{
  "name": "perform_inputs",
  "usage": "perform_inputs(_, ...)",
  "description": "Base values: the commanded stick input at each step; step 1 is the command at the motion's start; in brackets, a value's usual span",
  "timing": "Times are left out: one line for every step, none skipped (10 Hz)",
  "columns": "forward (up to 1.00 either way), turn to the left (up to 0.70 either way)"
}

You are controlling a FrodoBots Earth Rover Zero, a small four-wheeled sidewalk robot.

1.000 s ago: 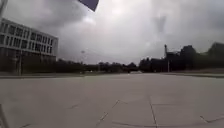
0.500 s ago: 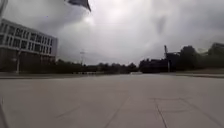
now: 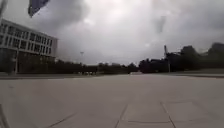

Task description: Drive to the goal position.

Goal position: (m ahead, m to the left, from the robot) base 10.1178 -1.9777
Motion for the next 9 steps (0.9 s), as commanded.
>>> perform_inputs(0.70, 0.00)
perform_inputs(0.70, 0.00)
perform_inputs(0.70, 0.00)
perform_inputs(0.70, 0.00)
perform_inputs(0.70, -0.26)
perform_inputs(0.70, -0.35)
perform_inputs(0.70, -0.35)
perform_inputs(0.70, -0.35)
perform_inputs(0.70, -0.35)
